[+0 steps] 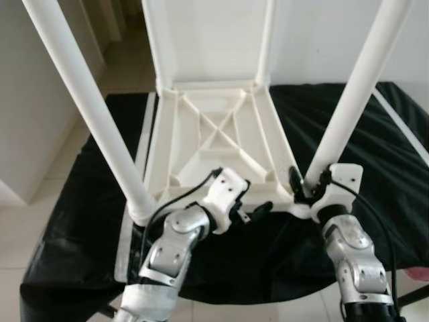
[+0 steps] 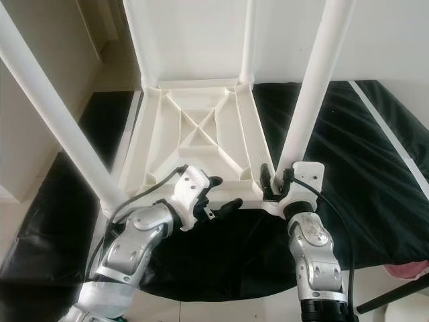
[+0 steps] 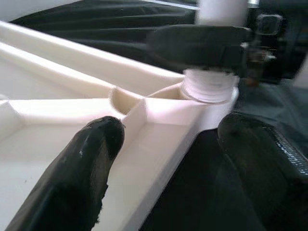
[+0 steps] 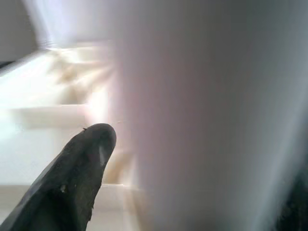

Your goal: Building children table

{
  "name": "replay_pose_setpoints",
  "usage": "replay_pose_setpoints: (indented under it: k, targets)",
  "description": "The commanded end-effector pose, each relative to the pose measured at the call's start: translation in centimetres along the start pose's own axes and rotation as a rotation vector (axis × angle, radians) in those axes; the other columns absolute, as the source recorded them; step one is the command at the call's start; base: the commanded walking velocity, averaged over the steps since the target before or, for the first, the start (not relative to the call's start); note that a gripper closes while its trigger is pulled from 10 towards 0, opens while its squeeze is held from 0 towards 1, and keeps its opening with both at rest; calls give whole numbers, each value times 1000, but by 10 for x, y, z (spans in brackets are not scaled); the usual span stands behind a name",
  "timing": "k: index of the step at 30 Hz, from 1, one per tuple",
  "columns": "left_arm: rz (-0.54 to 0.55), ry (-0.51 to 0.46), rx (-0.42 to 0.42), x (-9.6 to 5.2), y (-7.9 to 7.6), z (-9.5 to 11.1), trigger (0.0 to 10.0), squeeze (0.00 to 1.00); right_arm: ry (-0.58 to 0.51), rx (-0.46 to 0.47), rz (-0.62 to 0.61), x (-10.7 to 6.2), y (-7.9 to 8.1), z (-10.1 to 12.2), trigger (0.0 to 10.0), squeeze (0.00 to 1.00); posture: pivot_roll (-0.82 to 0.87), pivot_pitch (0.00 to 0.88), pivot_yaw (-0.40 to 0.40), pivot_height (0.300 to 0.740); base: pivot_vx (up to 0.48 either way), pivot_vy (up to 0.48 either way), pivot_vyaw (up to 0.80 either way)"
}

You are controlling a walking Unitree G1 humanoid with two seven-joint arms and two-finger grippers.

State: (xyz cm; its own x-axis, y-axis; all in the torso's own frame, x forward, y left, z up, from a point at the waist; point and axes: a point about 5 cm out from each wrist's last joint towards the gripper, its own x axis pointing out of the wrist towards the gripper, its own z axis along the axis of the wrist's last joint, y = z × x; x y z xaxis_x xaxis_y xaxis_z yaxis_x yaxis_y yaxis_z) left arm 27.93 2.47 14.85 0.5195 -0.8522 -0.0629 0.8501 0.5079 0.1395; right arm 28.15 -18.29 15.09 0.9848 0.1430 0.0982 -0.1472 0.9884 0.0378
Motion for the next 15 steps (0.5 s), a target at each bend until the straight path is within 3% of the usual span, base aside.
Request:
replay_pose_setpoints:
  k: [1,3,4,5,7,12,15]
  targets:
    - [-80,3,13,-2,-6,-1,10000,0,4,21,30,0,0,-1,10000,0,-88,8,32,740,0,0,0]
    - [-127,24,48,-2,-12,-5,10000,0,35,-1,244,-2,-4,-3,10000,0,-78,2,23,740,0,0,0]
    - [-127,24,48,-2,-12,-5,10000,0,35,-1,244,-2,-4,-3,10000,0,-78,2,23,740,0,0,0]
    - [-135,37,73,-1,-12,-6,10000,0,75,8,380,-6,-9,-8,10000,0,-73,0,23,740,0,0,0]
    - [-131,37,74,-1,-11,-6,10000,0,86,13,410,-8,-11,-9,10000,0,-72,0,23,740,0,0,0]
    - [-115,17,53,1,-10,-2,10000,0,133,-165,472,2,-28,-8,10000,0,-72,0,23,740,0,0,0]
    - [-121,18,55,2,-11,-2,10000,0,148,-191,485,5,-31,-8,10000,0,-71,0,25,740,0,0,0]
